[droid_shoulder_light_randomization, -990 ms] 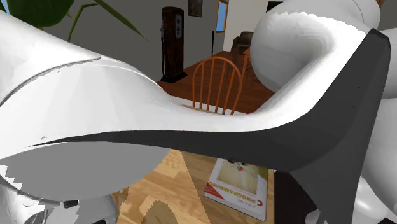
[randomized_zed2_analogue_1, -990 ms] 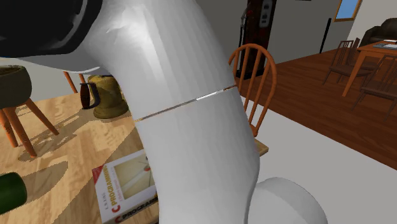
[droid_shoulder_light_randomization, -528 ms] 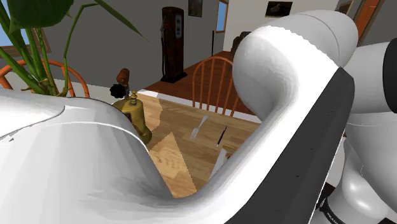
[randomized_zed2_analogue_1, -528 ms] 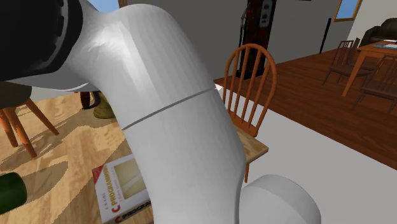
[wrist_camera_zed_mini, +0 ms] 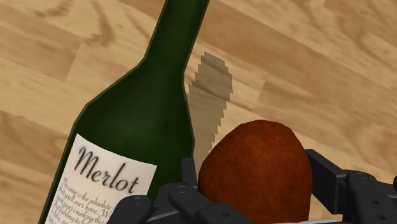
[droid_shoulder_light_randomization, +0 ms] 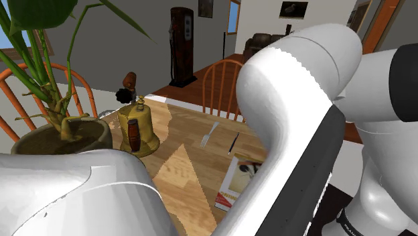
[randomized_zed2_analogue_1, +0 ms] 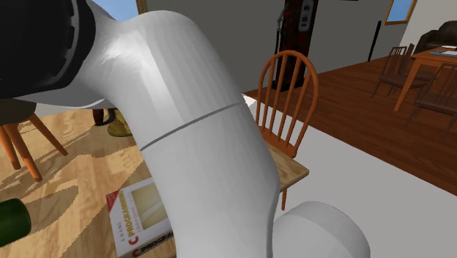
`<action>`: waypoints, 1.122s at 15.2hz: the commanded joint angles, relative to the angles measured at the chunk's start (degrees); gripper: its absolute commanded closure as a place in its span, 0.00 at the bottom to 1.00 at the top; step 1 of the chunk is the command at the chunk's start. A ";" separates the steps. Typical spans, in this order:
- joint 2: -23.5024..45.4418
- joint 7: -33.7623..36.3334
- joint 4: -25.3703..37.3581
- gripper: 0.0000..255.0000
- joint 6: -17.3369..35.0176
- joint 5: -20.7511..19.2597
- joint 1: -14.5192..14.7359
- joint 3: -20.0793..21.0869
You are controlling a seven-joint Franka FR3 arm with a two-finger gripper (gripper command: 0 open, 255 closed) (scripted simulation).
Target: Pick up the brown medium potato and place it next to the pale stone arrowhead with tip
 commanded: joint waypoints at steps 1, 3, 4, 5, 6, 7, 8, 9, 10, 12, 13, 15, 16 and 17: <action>0.42 0.14 -0.80 1.00 1.15 -0.37 -0.09 -0.28; 0.94 0.39 -1.57 1.00 2.32 -0.80 -0.05 -0.63; 1.22 0.51 -1.93 1.00 2.90 -1.03 -0.02 -0.80; 1.50 0.64 -2.27 1.00 3.47 -1.26 0.02 -0.99; 1.76 0.74 -2.60 1.00 4.05 -1.45 0.11 -1.24; 1.99 0.80 -2.92 1.00 4.65 -1.55 0.26 -1.59; 2.20 0.84 -3.23 1.00 5.26 -1.61 0.46 -2.00; 2.53 0.89 -3.66 1.00 6.15 -1.70 0.76 -2.61; 2.39 0.75 -3.68 1.00 6.24 -1.41 0.97 -2.93; 2.11 0.47 -3.72 1.00 6.40 -0.86 1.38 -3.55; 1.97 0.33 -3.74 1.00 6.48 -0.58 1.59 -3.86; 1.70 0.05 -3.78 1.00 6.64 -0.01 2.01 -4.50; 1.58 -0.07 -3.80 1.00 6.71 0.23 2.20 -4.77; 1.49 -0.17 -3.81 1.00 6.76 0.42 2.34 -4.99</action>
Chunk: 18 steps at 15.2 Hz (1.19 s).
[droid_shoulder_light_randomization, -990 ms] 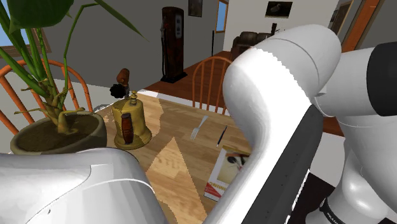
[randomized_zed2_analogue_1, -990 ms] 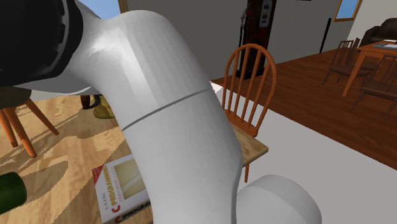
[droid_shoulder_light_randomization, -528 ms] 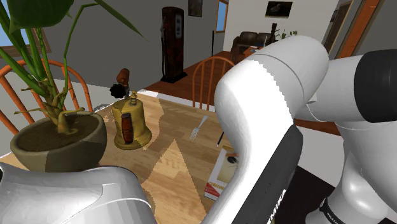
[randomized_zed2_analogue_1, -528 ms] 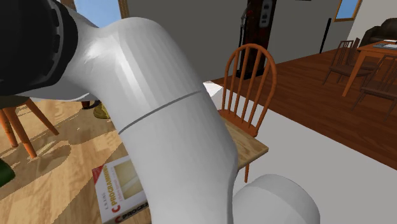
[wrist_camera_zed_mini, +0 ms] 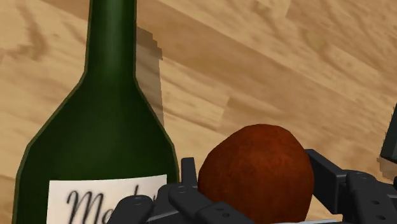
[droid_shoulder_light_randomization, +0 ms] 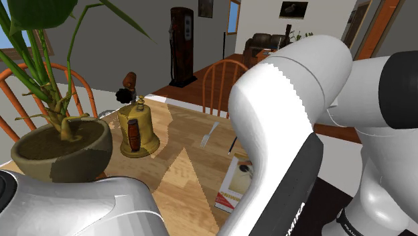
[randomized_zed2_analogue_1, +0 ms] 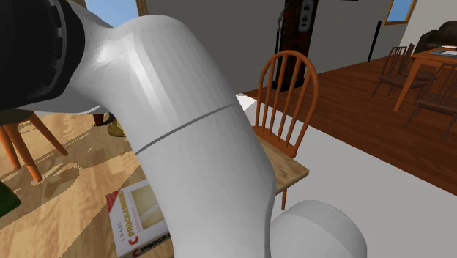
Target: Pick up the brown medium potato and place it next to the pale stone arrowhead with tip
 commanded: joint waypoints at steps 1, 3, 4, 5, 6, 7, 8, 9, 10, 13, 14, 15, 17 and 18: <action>-0.23 0.24 -2.52 0.00 -5.57 0.42 -0.10 -0.17; -1.82 0.86 -5.33 0.00 -4.45 0.75 -1.01 0.38; -1.14 0.34 -3.61 0.00 -5.39 0.74 -0.63 0.25; 0.80 0.51 1.11 0.00 -8.02 0.37 1.77 -0.34; 0.17 -0.16 -1.19 0.00 -6.12 0.78 0.79 -0.88; -0.97 -0.60 -0.99 0.00 -7.25 1.61 0.46 -0.50; -2.11 -1.07 -0.70 0.00 -8.41 2.51 0.22 -0.25; -3.12 -1.47 -0.31 0.00 -9.65 3.24 -0.11 0.16; -3.84 -1.74 0.07 0.00 -10.68 3.72 -0.41 0.56; -3.85 -1.75 0.07 0.00 -10.67 3.72 -0.41 0.56; -3.85 -1.75 0.07 0.00 -10.68 3.72 -0.41 0.56; -3.85 -1.75 0.07 0.00 -10.68 3.72 -0.41 0.56; -3.85 -1.75 0.07 0.00 -10.68 3.72 -0.41 0.56; -3.85 -1.75 0.07 0.00 -10.68 3.72 -0.41 0.56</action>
